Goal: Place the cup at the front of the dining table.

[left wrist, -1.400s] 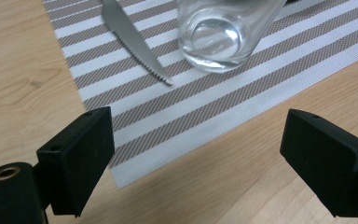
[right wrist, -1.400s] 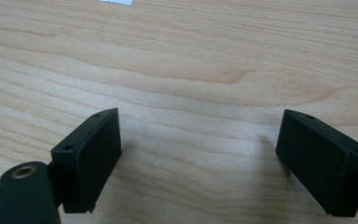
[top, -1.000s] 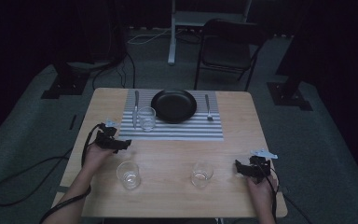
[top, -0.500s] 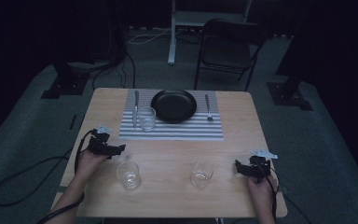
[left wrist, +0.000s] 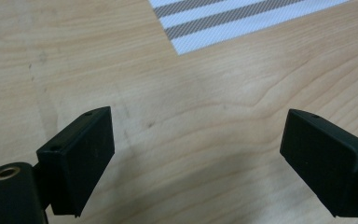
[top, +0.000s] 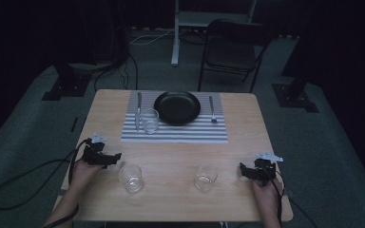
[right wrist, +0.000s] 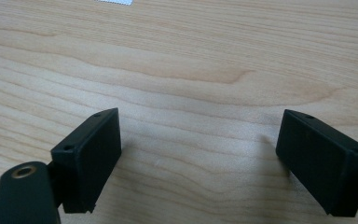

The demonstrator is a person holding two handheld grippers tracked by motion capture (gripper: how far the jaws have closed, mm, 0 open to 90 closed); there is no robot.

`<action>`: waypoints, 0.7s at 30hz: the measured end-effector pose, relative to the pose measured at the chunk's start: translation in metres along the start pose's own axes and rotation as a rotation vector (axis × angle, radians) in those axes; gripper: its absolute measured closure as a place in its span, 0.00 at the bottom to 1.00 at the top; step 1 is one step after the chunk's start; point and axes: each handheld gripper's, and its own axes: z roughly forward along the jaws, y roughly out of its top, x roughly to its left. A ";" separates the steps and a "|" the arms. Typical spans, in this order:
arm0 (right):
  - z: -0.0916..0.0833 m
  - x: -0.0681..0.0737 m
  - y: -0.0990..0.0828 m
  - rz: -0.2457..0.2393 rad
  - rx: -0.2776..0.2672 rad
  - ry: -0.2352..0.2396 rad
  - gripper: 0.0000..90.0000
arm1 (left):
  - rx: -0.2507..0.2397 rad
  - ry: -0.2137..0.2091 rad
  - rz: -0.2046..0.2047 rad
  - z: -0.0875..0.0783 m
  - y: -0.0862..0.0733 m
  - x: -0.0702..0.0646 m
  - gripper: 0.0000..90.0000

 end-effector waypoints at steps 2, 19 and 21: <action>0.000 0.000 0.000 0.000 0.000 0.000 0.15 | -0.002 -0.001 -0.011 -0.001 -0.004 0.002 0.12; 0.000 0.000 0.000 0.000 0.000 0.000 0.15 | -0.031 0.003 -0.050 -0.024 -0.035 0.010 0.12; 0.000 0.000 0.000 0.000 0.000 0.000 0.15 | -0.034 -0.002 -0.052 -0.026 -0.038 0.010 0.12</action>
